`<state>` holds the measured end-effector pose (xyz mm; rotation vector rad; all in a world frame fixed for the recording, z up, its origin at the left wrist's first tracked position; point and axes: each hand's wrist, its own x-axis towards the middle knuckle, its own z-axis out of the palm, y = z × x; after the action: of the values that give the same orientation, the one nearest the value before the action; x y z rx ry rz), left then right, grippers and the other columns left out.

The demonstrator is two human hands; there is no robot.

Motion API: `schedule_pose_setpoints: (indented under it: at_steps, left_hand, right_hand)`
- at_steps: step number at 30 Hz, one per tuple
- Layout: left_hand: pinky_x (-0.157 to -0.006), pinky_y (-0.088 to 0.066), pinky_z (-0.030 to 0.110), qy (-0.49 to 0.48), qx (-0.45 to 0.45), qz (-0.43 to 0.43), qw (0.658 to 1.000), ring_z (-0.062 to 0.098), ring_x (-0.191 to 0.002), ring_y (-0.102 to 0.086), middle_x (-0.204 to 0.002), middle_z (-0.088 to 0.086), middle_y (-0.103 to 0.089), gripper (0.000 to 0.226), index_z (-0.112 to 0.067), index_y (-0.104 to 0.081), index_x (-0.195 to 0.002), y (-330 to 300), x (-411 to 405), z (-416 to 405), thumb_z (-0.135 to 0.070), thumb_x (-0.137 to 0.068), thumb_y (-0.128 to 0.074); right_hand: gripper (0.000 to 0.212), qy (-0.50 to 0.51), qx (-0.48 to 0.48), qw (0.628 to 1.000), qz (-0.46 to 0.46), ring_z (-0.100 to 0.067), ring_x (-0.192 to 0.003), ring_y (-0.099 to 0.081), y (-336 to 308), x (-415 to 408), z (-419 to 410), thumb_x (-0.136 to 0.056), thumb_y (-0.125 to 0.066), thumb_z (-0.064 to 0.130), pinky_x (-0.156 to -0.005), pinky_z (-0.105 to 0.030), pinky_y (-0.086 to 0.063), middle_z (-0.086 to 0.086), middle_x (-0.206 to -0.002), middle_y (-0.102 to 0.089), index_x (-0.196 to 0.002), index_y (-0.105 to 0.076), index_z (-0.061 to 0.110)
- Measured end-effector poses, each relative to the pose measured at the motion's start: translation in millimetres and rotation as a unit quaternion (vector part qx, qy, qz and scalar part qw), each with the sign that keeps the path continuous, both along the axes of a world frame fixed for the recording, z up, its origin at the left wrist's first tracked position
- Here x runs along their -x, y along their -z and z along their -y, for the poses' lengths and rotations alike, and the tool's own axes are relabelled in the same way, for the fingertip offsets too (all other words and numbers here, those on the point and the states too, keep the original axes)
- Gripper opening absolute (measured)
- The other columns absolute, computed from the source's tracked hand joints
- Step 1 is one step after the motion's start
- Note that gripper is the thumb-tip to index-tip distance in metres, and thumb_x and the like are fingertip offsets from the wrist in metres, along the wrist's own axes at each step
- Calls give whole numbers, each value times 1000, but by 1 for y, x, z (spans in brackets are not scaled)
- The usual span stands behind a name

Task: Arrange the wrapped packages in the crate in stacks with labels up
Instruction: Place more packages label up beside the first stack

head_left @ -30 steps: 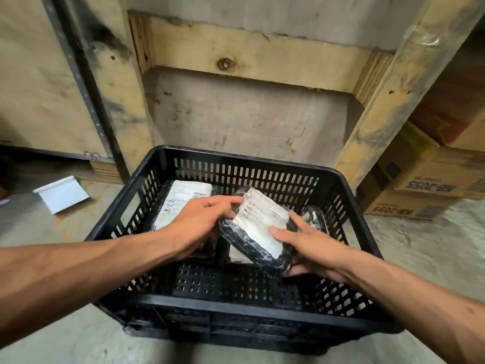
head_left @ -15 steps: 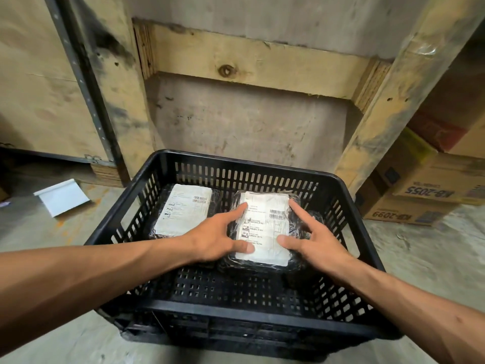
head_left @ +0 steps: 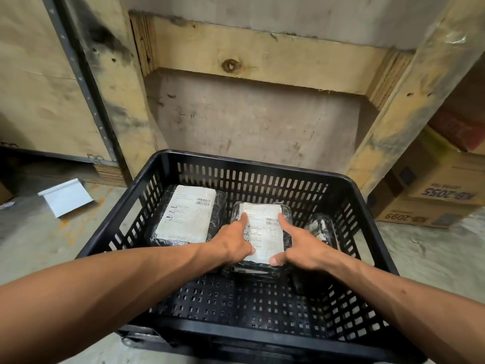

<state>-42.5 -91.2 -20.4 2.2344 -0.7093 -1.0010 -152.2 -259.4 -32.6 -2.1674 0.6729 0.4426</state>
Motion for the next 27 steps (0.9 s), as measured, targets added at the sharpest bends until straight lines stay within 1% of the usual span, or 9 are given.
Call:
schedule_pose_setpoints:
  at_steps: [2, 5, 8, 10, 12, 14, 18, 22, 27]
  left_hand:
    - [-113, -41, 35, 15, -33, 26, 999, 25, -129, -53, -159, 13, -36, 92, -24, 4, -162, 5, -1, 3, -6, -98, -60]
    - [-123, -24, 42, 64, -110, 68, 990, 39, -149, -27, -166, 23, -9, 85, -25, 7, -162, 9, 1, 8, -13, -103, -52]
    - [-123, -22, 44, 98, -174, 110, 974, 42, -151, -19, -165, 28, 0, 79, -18, 5, -162, 11, 6, 12, -17, -104, -49]
    - [-124, -16, 46, 161, -217, 195, 943, 44, -153, -4, -163, 31, 18, 75, -10, 6, -161, 15, 8, 11, -23, -106, -44]
    - [-124, 1, 45, 249, -229, 284, 897, 41, -152, 16, -159, 28, 29, 73, -5, 9, -158, 19, 5, 9, -32, -108, -36]
    - [-125, 8, 46, 319, -241, 309, 863, 37, -152, 19, -161, 24, 28, 77, -3, 11, -158, 21, -2, 10, -44, -108, -31]
    - [-125, 7, 48, 392, -282, 306, 820, 33, -154, 15, -164, 21, 21, 86, -3, 14, -157, 23, -15, 16, -56, -105, -29]
    - [-124, 11, 44, 406, -276, 326, 808, 31, -155, 12, -166, 19, 15, 87, -4, 10, -158, 25, -26, 13, -60, -103, -27]
    - [-123, 11, 43, 414, -267, 341, 801, 30, -155, 10, -166, 18, 15, 88, -6, 9, -159, 32, -33, 8, -64, -101, -24]
  right_hand:
    - [123, -10, 10, 1000, -16, -24, -151, -32, 8, -6, -1, -80, -86, 24, -122, -34, -22, -1, -169, -25, -162, 5, 33]
    - [119, -40, 36, 997, -49, -28, -152, -30, 18, -11, -3, -86, -82, 27, -125, -41, -24, -5, -170, -19, -162, 10, 33]
    - [119, -94, 96, 987, -86, -30, -158, -8, 16, -15, 0, -87, -79, 41, -128, -47, -11, -7, -170, 16, -161, 14, 33]
    - [120, -141, 141, 975, -102, -27, -157, 8, 12, -18, 2, -86, -77, 48, -128, -47, -6, -2, -160, 42, -160, 16, 33]
    - [121, -178, 155, 966, -108, -23, -155, 19, 9, -19, 3, -87, -76, 49, -128, -47, -4, 2, -155, 49, -160, 19, 32]
    - [120, -202, 152, 960, -121, -23, -155, 22, 6, -20, 4, -90, -74, 48, -128, -49, -4, 2, -155, 49, -159, 22, 29]
    - [114, -246, 145, 949, -137, -27, -152, 26, 7, -21, 6, -95, -67, 46, -128, -50, -2, -5, -151, 51, -157, 26, 26]
    - [105, -289, 131, 942, -110, -30, -145, 36, 13, -21, 6, -100, -60, 44, -124, -49, 6, -9, -147, 50, -157, 25, 22]
    - [99, -325, 141, 928, -117, -34, -142, 39, 17, -21, 9, -102, -53, 47, -121, -44, 4, -11, -146, 51, -157, 25, 21]
